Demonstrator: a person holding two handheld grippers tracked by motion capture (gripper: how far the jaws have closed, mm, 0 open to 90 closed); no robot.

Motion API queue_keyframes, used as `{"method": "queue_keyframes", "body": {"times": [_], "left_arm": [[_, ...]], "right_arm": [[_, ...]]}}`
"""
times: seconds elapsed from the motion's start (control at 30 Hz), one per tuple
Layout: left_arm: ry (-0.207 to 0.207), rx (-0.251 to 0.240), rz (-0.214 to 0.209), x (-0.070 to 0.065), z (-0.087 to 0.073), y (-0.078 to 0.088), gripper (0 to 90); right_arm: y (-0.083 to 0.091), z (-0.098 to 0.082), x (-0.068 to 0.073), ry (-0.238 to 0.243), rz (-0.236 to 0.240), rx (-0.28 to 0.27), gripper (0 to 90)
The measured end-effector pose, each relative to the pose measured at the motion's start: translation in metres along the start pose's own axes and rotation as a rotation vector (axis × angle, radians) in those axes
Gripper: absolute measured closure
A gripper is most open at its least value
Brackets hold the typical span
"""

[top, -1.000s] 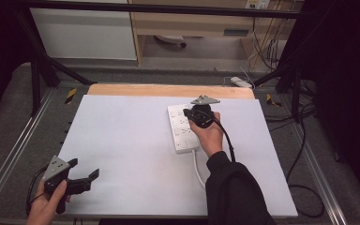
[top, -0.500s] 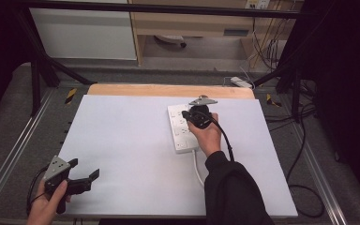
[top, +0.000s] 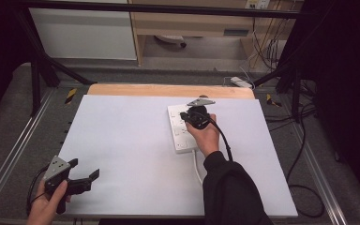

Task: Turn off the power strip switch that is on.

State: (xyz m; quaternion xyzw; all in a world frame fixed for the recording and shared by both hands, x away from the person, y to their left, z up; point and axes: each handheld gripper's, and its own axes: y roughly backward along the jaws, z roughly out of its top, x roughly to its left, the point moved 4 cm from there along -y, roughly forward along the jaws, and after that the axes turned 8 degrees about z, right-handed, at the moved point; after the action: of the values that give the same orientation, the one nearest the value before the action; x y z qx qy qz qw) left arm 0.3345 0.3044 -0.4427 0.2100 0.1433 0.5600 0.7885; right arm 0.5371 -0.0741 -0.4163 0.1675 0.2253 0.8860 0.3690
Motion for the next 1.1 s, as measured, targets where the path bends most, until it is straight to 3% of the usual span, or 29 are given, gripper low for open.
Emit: {"method": "queue_keyframes", "body": {"times": [1.1], "left_arm": [[-0.002,0.003,-0.003,0.000,0.000,-0.001,6.6]], "right_arm": [[-0.034,-0.007,0.004,-0.017,0.000,0.027,90.0]]}}
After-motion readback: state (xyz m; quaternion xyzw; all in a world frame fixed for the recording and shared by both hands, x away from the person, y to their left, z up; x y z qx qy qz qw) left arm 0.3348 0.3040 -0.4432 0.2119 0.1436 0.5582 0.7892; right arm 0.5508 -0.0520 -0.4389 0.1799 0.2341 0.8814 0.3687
